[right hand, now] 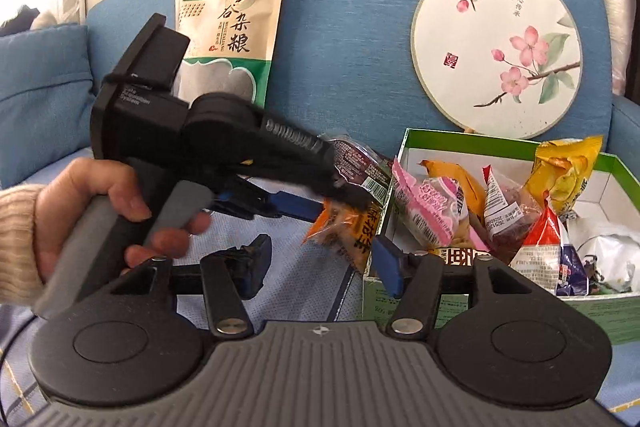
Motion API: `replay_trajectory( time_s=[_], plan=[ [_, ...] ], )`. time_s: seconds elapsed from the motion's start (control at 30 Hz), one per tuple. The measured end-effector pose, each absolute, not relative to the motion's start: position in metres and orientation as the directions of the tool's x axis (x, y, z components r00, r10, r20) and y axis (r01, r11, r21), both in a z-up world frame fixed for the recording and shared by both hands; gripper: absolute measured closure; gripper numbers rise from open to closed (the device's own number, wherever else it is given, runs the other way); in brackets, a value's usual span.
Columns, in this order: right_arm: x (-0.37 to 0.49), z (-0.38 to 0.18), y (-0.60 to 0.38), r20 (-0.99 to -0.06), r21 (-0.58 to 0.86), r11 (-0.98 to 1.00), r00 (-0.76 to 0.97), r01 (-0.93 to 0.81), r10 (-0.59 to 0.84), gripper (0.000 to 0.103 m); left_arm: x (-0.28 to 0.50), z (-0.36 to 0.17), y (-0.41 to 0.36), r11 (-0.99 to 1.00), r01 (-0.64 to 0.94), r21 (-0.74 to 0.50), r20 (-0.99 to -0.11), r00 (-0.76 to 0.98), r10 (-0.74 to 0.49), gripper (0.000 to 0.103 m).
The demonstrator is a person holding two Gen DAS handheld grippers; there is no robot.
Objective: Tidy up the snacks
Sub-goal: 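Reach both grippers to the orange-wrapped candy and close on it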
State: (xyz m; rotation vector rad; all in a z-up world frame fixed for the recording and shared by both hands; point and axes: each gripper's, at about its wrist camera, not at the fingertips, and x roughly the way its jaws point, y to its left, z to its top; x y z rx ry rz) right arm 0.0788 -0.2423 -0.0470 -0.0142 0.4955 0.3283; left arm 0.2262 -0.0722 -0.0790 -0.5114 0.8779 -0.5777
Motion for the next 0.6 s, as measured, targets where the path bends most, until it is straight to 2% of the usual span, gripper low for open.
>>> replay_trajectory(
  time_s=[0.07, 0.1, 0.17, 0.2, 0.27, 0.33, 0.37, 0.4, 0.6],
  plan=[
    [0.079, -0.047, -0.243, -0.469, 0.069, 0.948, 0.829, -0.309, 0.305, 0.009, 0.224, -0.082, -0.065, 0.724, 0.225, -0.651, -0.555, 0.51, -0.658, 0.043],
    [0.079, -0.047, -0.243, -0.468, 0.068, 0.948, 0.83, -0.309, 0.304, 0.009, 0.222, -0.082, -0.065, 0.726, 0.221, -0.651, -0.556, 0.513, -0.654, 0.027],
    [0.078, -0.047, -0.242, -0.467, 0.066, 0.95, 0.832, -0.306, 0.3, 0.009, 0.22, -0.081, -0.069, 0.737, 0.232, -0.635, -0.562, 0.516, -0.647, 0.011],
    [0.078, -0.047, -0.242, -0.466, 0.067, 0.95, 0.832, -0.305, 0.3, 0.01, 0.22, -0.08, -0.073, 0.744, 0.24, -0.624, -0.568, 0.515, -0.642, 0.01],
    [0.078, -0.046, -0.243, -0.464, 0.066, 0.948, 0.832, -0.31, 0.304, 0.01, 0.223, -0.084, -0.08, 0.752, 0.241, -0.614, -0.585, 0.501, -0.638, 0.011],
    [0.078, -0.046, -0.244, -0.461, 0.066, 0.946, 0.831, -0.318, 0.311, 0.011, 0.226, -0.091, -0.084, 0.769, 0.217, -0.601, -0.62, 0.48, -0.62, 0.023],
    [0.078, -0.047, -0.245, -0.46, 0.065, 0.945, 0.831, -0.321, 0.314, 0.011, 0.227, -0.093, -0.084, 0.763, 0.219, -0.608, -0.619, 0.472, -0.628, 0.033],
    [0.078, -0.047, -0.245, -0.461, 0.065, 0.945, 0.83, -0.321, 0.314, 0.011, 0.225, -0.093, -0.081, 0.759, 0.224, -0.612, -0.615, 0.47, -0.634, 0.038],
    [0.075, -0.044, -0.239, -0.468, 0.104, 0.923, 0.8, -0.371, 0.374, 0.015, 0.19, -0.086, -0.046, 0.763, 0.255, -0.595, -0.63, 0.442, -0.639, 0.041]
  ],
)
